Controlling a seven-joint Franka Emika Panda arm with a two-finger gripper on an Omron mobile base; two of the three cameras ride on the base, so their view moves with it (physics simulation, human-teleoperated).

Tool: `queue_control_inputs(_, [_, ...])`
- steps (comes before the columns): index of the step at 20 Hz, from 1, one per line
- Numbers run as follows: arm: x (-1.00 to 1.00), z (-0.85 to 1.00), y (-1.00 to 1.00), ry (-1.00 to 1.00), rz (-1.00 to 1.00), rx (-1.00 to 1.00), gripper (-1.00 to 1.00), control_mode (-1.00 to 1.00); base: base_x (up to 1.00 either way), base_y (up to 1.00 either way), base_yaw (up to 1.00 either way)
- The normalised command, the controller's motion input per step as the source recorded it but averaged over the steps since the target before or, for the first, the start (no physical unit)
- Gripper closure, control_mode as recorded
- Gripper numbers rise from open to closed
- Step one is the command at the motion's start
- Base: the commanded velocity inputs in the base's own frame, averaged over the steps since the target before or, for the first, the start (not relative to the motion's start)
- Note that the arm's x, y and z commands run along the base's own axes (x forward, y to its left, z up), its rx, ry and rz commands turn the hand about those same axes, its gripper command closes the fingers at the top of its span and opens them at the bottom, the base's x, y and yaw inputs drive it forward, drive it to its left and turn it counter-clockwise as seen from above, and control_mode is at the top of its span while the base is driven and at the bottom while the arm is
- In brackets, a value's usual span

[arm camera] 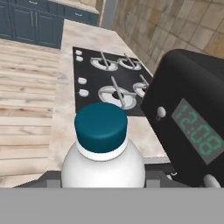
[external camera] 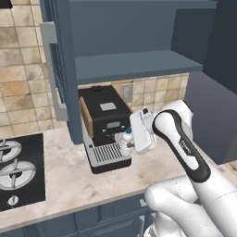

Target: Sort all alcoholic drinks to one cabinet, and non-alcoholic drinks to the other.

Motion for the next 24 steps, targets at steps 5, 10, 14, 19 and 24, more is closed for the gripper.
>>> queue_control_inputs(5, [0.01, 0.14, 0.02, -0.01, 0.00, 0.00, 1.00, -1.00, 0.01, 0.00, 0.00])
queue_control_inputs(10, [0.12, 0.39, 0.13, -0.01, 0.00, -0.02, 1.00, -1.00, 0.00, 0.00, 0.00])
queue_control_inputs(14, [0.12, 0.45, 0.13, 0.00, 0.00, -0.06, 1.00, -1.00, 0.00, 0.00, 0.00])
queue_control_inputs(19, [0.10, 0.43, 0.02, 0.00, 0.00, -0.04, 1.00, -1.00, 0.00, 0.00, 0.00])
queue_control_inputs(24, [0.02, 0.37, 0.00, -0.01, 0.00, -0.01, 1.00, -1.00, 0.00, 0.00, 0.00])
